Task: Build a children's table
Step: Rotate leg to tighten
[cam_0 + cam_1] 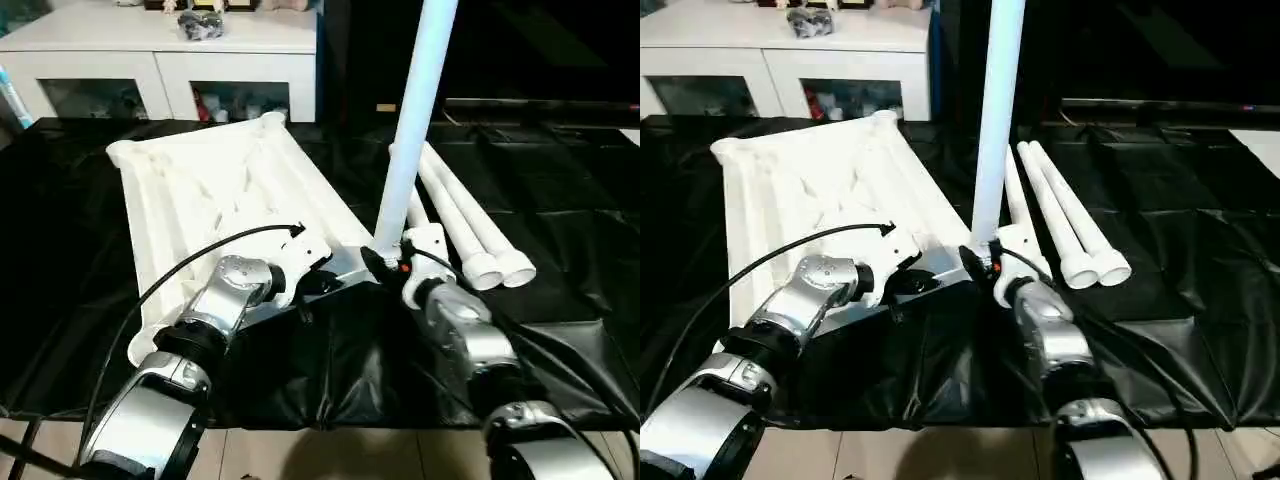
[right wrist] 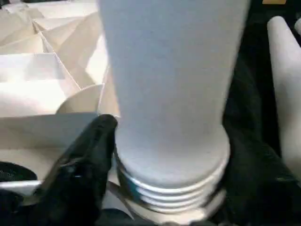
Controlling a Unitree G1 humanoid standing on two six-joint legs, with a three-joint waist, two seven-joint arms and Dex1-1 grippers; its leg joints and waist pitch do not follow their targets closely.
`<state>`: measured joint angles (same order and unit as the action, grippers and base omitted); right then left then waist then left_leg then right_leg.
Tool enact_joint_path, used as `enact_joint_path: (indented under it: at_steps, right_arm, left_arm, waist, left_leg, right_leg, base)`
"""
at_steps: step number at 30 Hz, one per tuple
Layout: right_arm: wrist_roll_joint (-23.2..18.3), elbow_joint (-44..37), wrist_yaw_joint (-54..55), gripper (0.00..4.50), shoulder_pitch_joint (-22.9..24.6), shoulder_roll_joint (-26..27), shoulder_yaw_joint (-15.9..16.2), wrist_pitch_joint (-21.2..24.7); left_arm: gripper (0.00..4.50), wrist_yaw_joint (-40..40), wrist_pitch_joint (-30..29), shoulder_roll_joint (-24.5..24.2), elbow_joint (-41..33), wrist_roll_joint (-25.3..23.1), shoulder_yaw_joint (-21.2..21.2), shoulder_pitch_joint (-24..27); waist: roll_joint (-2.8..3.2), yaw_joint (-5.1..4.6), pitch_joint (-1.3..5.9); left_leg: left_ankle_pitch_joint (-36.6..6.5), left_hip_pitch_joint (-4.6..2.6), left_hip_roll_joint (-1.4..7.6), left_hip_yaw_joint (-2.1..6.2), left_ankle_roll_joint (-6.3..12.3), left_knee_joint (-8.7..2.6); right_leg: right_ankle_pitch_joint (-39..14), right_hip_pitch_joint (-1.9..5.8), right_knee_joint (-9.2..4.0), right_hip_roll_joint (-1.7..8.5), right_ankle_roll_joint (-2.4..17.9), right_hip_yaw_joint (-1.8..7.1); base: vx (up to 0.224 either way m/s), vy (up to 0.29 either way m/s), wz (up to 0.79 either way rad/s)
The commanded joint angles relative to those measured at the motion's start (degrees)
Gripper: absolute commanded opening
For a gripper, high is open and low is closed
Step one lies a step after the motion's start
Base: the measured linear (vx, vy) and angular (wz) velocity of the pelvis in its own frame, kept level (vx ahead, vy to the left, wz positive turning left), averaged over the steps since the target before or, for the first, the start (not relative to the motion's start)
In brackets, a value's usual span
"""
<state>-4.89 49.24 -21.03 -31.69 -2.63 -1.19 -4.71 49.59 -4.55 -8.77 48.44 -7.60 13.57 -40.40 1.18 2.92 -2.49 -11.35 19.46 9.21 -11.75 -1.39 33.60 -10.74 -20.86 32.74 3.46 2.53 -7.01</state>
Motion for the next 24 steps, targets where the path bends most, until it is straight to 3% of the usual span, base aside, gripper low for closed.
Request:
enact_joint_path:
  at_steps: [1,5,7,8,10,12,14,17,20,23,24]
  right_arm:
    - [0.0,3.3,-2.9,3.80,-0.1,3.1,2.1,0.7]
    - [0.1,0.2,-8.8,4.08,1.2,-0.5,3.8,0.0]
    - [-0.2,-2.6,-14.2,4.08,2.2,-3.5,4.8,0.5]
    - [-0.2,-3.1,-15.3,4.08,2.4,-4.1,5.0,0.6]
    - [-0.1,-3.8,-19.8,4.08,2.6,-6.5,5.2,0.7]
    - [-0.4,-4.6,-23.8,4.08,2.9,-8.2,5.6,0.7]
    - [-1.1,-6.0,-28.2,4.08,3.3,-9.7,6.2,1.1]
    - [-2.8,-9.9,-36.3,4.08,4.5,-12.8,8.1,3.2]
    - [-2.9,-11.4,-40.0,4.08,5.1,-14.1,9.3,4.0]
    - [-3.2,-13.2,-44.4,3.92,5.5,-15.5,10.4,5.0]
    - [-3.4,-13.7,-45.6,3.92,5.6,-15.9,10.8,5.4]
  left_arm:
    - [0.00,1.4,2.2,2.3,-2.2,0.1,2.5,0.8]
    - [0.00,5.0,4.8,-1.1,-2.9,0.6,2.8,1.7]
    - [0.00,8.7,6.3,-3.3,-3.5,1.5,2.6,2.3]
    - [0.00,9.7,6.8,-3.7,-3.7,1.7,2.6,2.5]
    - [0.00,14.1,7.3,-5.4,-4.6,2.7,2.5,3.3]
    - [0.00,17.5,7.9,-6.6,-5.2,3.4,2.7,3.8]
    - [0.00,20.5,8.8,-7.8,-5.6,4.2,3.1,4.2]
    - [0.00,25.8,8.3,-9.5,-6.5,6.0,3.3,4.6]
    - [0.00,27.0,8.9,-10.2,-6.2,5.9,3.4,4.5]
    - [0.00,28.2,9.3,-11.0,-5.8,5.8,3.3,4.1]
    - [0.00,28.6,9.3,-11.2,-5.8,5.9,3.3,4.1]
  waist:
    - [-0.27,-0.31,2.03]
    - [-0.12,-0.06,2.43]
    - [-0.32,0.29,2.87]
    - [-0.32,0.29,2.87]
    - [-0.49,0.87,3.12]
    - [-0.45,1.42,3.49]
    - [-0.36,2.15,3.67]
    - [-0.44,2.46,3.66]
    - [-0.40,2.56,3.57]
    - [-0.32,2.73,3.27]
    - [-0.32,2.73,3.27]
  left_leg:
    - [-22.1,-1.08,5.12,3.75,0.81,-4.52]
    - [-19.1,-0.37,5.46,3.50,1.71,-4.75]
    - [-14.6,0.37,5.46,3.11,3.10,-4.46]
    - [-14.6,0.37,5.46,3.11,3.10,-4.46]
    - [-10.0,0.50,5.38,2.59,4.64,-3.90]
    - [-6.7,0.89,5.21,2.32,5.98,-3.52]
    - [-3.8,0.98,5.54,2.29,7.89,-3.34]
    - [-3.4,0.83,5.70,2.35,8.60,-3.33]
    - [-4.7,0.73,5.89,2.41,8.07,-3.44]
    - [-8.1,0.41,5.98,2.39,5.71,-3.67]
    - [-8.1,0.41,5.98,2.39,5.71,-3.67]
  right_leg:
    - [-34.7,0.32,-6.93,7.69,3.6,4.10]
    - [-27.7,0.74,-5.93,7.72,5.7,4.74]
    - [-20.5,1.41,-4.84,7.73,7.5,4.94]
    - [-20.5,1.41,-4.84,7.73,7.5,4.94]
    - [-13.6,1.47,-3.80,7.49,9.8,4.95]
    - [-9.9,1.91,-3.17,7.37,10.2,4.79]
    - [-4.1,1.72,-2.29,7.07,11.0,4.65]
    - [-2.9,1.67,-2.07,7.02,11.3,4.48]
    - [-5.1,1.65,-2.31,7.17,11.1,4.47]
    - [-11.1,1.43,-3.10,7.19,10.3,4.60]
    - [-11.1,1.43,-3.10,7.19,10.3,4.60]
  base:
    - [0.000,0.000,0.00]
    - [0.000,0.000,0.00]
    - [0.000,0.000,0.00]
    - [0.000,0.000,0.00]
    - [0.000,0.000,0.00]
    - [0.000,0.000,0.00]
    - [0.000,0.000,0.00]
    - [0.000,0.000,0.00]
    - [0.000,0.000,0.00]
    - [0.000,0.000,0.00]
    - [0.000,0.000,0.00]
